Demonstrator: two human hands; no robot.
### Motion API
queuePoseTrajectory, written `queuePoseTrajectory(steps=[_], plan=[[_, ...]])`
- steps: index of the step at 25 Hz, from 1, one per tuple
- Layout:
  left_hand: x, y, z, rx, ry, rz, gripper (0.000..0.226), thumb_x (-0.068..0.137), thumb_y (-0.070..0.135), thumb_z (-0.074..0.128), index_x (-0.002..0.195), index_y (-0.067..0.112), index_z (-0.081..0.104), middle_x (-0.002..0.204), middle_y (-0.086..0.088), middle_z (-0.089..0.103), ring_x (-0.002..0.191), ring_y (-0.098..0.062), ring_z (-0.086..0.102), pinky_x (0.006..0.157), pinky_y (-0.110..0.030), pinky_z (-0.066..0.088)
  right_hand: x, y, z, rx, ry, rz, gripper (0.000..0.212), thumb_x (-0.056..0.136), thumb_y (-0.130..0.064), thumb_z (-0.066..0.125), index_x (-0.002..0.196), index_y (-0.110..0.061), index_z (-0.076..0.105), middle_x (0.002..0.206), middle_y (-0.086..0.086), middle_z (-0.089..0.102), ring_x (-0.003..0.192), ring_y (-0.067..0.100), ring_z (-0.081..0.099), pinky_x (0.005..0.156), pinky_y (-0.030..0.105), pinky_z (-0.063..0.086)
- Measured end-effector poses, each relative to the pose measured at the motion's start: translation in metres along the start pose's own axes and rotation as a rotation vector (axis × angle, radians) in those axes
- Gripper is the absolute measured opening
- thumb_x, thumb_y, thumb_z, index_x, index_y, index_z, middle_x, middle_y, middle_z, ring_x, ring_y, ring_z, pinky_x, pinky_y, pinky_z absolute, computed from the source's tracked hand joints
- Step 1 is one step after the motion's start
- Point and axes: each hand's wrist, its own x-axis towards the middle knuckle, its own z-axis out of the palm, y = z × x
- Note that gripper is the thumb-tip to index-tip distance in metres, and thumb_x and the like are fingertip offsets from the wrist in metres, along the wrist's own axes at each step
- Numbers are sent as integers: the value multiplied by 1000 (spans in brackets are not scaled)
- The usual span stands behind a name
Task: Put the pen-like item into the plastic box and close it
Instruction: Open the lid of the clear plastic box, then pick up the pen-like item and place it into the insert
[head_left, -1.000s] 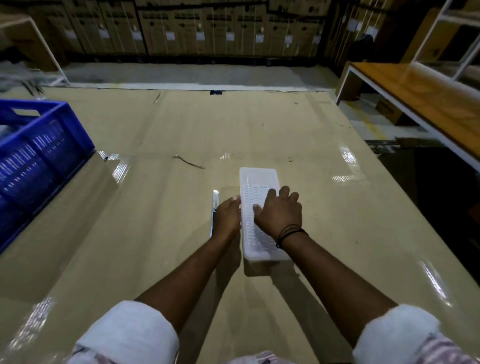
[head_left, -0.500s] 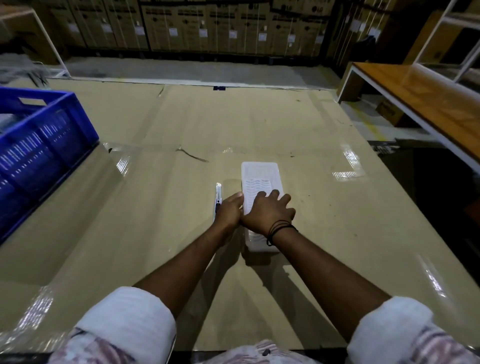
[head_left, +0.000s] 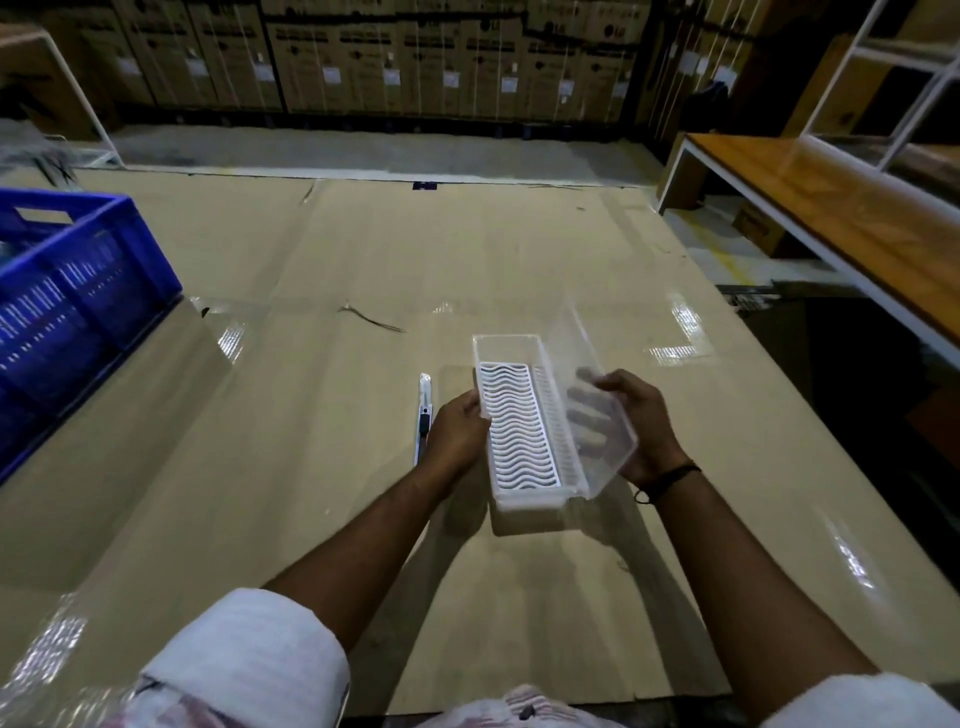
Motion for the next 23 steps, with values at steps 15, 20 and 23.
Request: queuePoseTrajectory(steps=[15, 20, 23], plan=[[-7, -1, -4, 277, 102, 84, 41, 93, 16, 71, 133, 8, 66, 132, -7, 70, 120, -21, 68, 97, -34, 56, 42, 24, -78, -154, 148, 38, 25, 82, 4, 66, 107, 1, 66, 92, 26, 66, 76, 37, 64, 62, 40, 54], [-7, 2, -3, 316, 147, 76, 43, 89, 17, 73, 131, 8, 68, 128, -10, 72, 108, -24, 73, 92, -48, 61, 47, 31, -74, -810, 323, -199, 4, 71, -4, 68, 74, -5, 67, 64, 5, 62, 62, 24, 57, 54, 25, 43], [-9, 2, -4, 341, 164, 70, 43, 88, 19, 73, 130, 9, 68, 124, -10, 74, 100, -25, 76, 86, -50, 63, 46, 33, -69, -1067, 363, -251, 10, 78, -10, 69, 88, -12, 69, 75, 2, 64, 69, 20, 55, 61, 23, 37]])
